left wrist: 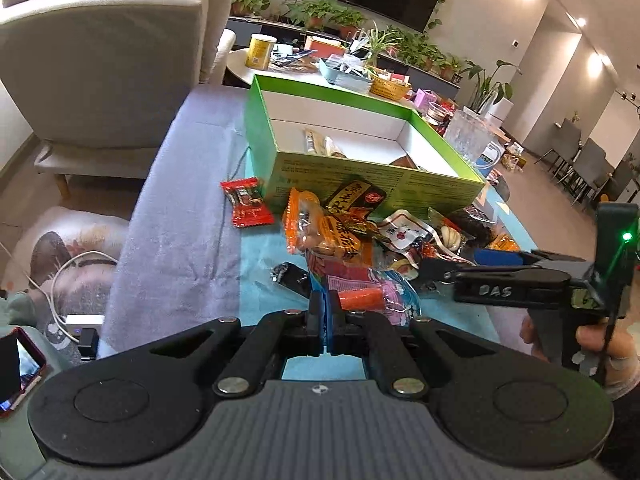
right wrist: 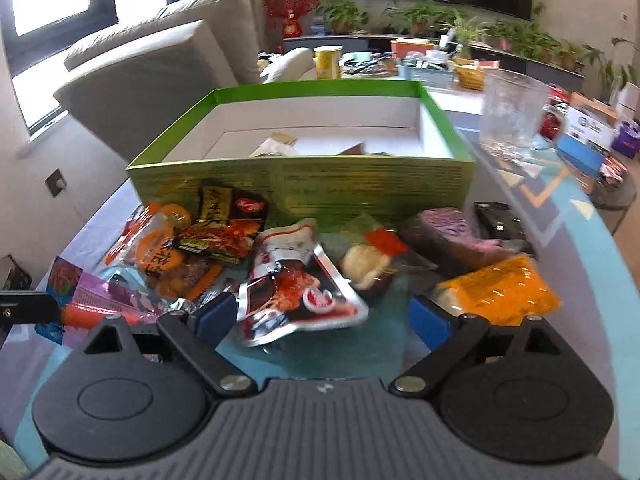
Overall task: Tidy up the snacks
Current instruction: 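Move the right gripper toward the red and white snack packet, then grasp and lift the red and white packet with the right gripper, then carry both held snacks over the green box and open both grippers, then move both grippers back down to the snack pile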
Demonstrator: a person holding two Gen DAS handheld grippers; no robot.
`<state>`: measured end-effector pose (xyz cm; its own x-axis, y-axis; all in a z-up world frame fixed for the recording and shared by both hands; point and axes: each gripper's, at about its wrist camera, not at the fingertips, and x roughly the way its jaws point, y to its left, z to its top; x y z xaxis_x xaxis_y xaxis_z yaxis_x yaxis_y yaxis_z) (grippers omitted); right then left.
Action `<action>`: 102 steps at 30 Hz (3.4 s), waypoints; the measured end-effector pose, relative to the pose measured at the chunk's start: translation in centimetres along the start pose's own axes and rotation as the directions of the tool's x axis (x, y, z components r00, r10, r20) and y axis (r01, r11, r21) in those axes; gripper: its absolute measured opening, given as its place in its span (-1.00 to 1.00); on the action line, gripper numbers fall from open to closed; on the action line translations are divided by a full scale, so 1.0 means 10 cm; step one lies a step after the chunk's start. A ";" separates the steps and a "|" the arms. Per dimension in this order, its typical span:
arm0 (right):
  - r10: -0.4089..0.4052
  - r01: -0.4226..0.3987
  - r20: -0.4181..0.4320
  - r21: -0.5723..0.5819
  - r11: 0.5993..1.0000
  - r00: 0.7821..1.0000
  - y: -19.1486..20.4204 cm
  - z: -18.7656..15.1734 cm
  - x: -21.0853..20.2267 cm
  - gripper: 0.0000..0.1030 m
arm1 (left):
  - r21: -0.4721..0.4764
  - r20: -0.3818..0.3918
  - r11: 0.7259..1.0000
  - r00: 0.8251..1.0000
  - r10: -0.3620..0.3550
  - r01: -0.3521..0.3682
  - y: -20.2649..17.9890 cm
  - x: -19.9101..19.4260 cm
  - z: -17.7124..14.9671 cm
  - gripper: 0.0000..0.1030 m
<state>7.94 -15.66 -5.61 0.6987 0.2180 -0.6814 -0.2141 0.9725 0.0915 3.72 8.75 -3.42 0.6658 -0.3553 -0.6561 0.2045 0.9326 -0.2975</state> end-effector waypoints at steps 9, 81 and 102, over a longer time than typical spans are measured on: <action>0.001 -0.001 -0.001 -0.101 0.995 1.000 0.11 0.02 0.21 0.13 | -0.003 -0.010 1.000 1.000 0.023 -0.023 -0.02 0.03 -0.01 -0.97; -0.123 0.124 0.143 -0.001 0.992 0.982 -0.18 0.73 0.39 0.14 | -0.020 0.122 0.984 0.977 0.176 -0.175 -0.33 1.38 1.14 -0.21; -0.077 0.064 0.170 0.080 0.995 0.983 -0.26 0.28 -0.27 0.14 | -0.083 0.105 0.992 0.989 0.108 -0.100 0.07 0.42 0.46 0.00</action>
<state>8.51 -18.52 -1.95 0.8187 0.1533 -0.5534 -0.1138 0.9879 0.1053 9.97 8.22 -3.25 0.7559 -0.2435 -0.6077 0.0767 0.9548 -0.2872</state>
